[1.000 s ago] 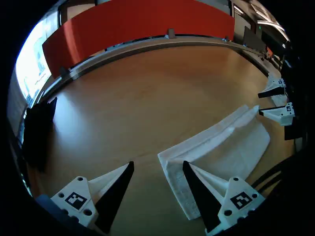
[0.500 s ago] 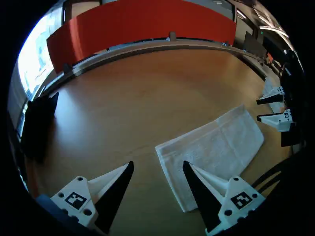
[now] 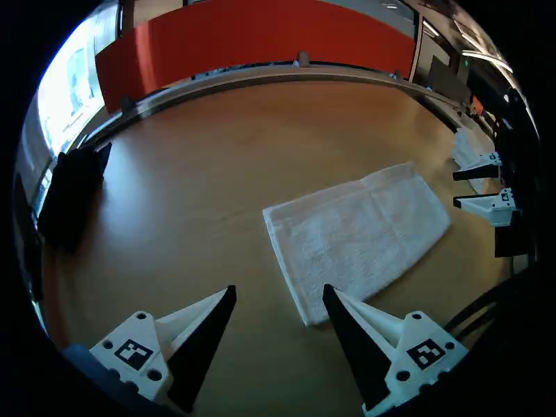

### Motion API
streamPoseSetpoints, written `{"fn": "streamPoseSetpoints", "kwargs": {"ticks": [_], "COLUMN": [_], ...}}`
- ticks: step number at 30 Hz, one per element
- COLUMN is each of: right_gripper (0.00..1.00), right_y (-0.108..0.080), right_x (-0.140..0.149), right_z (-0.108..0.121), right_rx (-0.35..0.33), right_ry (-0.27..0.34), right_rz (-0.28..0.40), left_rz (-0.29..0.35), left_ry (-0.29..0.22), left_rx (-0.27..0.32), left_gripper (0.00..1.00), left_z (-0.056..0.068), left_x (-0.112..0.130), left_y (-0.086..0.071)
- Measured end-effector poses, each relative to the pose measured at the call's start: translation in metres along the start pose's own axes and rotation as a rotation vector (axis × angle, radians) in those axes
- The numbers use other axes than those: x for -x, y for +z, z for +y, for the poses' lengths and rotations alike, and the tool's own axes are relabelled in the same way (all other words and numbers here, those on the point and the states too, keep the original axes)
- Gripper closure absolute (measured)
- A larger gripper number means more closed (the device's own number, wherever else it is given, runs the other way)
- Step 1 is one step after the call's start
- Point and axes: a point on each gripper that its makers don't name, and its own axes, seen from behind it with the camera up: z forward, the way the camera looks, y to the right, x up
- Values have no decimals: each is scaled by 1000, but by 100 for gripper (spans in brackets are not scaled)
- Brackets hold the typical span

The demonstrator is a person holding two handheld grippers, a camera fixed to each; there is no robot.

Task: Fold towel

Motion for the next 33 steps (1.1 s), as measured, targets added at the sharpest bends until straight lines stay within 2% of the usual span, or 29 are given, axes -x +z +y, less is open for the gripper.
{"fn": "streamPoseSetpoints", "kwargs": {"ticks": [6, 12, 20, 33], "right_gripper": [12, 12, 12, 12], "right_y": [-15, -18, -13, 0], "right_x": [16, 23, 26, 30], "right_z": [-7, -10, -15, -24], "right_rx": [1, -3, -36, -111], "right_ry": [9, 9, -18, -87], "right_rz": [-11, -19, -22, -48], "left_rz": [-4, -7, 9, 21], "left_ry": [-36, -47, -65, -150], "left_rx": [9, 4, -25, -84], "left_gripper": [8, 7, 8, 7], "left_z": [7, 8, 3, -10], "left_x": [19, 31, 39, 70], "left_y": [-13, -20, -35, -64]}}
